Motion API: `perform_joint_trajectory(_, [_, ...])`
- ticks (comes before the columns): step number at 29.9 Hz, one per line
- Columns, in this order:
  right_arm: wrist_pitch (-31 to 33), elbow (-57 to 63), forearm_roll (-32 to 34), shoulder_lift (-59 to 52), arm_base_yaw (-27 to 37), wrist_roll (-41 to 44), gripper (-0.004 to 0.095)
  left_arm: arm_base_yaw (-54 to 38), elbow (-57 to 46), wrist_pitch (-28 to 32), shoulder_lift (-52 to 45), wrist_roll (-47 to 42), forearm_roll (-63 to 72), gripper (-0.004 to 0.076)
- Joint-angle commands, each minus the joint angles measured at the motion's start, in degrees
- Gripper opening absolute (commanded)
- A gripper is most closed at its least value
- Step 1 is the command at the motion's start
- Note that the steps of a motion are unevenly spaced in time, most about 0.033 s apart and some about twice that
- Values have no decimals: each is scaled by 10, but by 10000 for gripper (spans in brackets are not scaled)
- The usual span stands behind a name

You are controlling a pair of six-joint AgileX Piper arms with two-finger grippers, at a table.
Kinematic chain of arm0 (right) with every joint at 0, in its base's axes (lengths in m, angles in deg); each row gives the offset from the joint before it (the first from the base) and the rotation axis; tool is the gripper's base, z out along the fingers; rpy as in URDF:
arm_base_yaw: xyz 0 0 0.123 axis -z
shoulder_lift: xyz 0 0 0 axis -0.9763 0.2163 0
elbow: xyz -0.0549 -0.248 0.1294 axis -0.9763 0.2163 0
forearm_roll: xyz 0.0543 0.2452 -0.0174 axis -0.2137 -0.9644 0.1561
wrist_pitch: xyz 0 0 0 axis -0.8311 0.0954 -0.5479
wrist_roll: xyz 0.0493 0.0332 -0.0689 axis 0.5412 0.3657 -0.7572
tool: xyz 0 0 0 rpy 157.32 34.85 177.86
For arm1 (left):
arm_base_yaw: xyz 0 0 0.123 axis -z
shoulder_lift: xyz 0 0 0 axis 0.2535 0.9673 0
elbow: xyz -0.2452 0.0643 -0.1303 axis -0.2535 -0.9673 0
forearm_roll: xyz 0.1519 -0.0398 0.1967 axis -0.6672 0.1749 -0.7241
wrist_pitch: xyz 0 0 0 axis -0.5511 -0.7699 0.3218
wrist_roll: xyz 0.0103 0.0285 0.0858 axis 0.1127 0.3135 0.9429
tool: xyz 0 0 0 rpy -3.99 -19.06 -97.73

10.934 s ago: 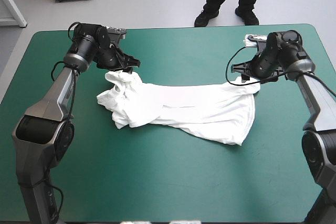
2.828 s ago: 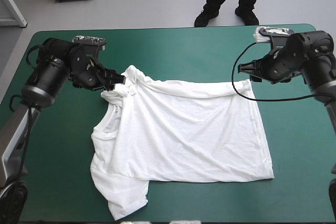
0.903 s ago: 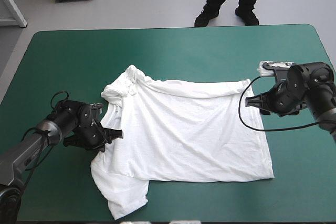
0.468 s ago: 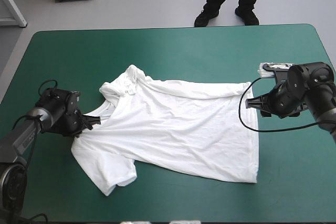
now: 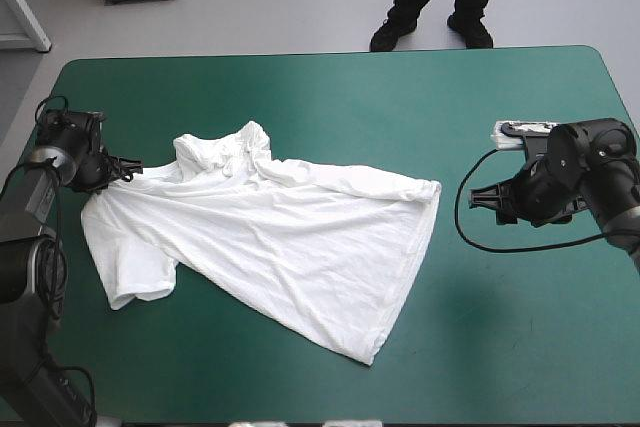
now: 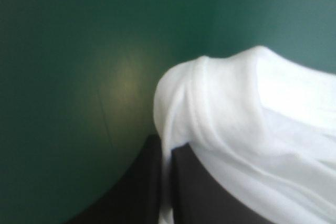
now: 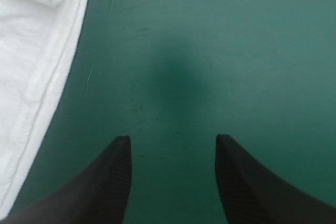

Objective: Fold the cloth

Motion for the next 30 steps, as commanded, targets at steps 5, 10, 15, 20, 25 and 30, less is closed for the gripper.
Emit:
perform_joint_trajectory(5, [-5, -16, -1, -18, 5, 0, 458, -5, 166, -4, 72, 9, -22, -10])
perform_joint_trajectory(10, [-4, -16, -18, -18, 5, -1, 458, -31, 240, -14, 122, -1, -9, -10])
perform_joint_trajectory(15, [-8, -16, -22, -18, 5, -3, 458, -42, 255, -7, 130, 2, 14, -8])
perform_joint_trajectory(20, [-8, -16, -26, -18, 5, -4, 452, -42, 256, -19, 129, 82, 73, 151])
perform_joint_trajectory(25, [-11, -16, -49, -18, 5, -15, 404, -42, 272, -103, 129, 108, 127, 491])
perform_joint_trajectory(30, [-11, -16, -47, -18, 5, -15, 386, -39, 290, -160, 92, 138, 178, 563])
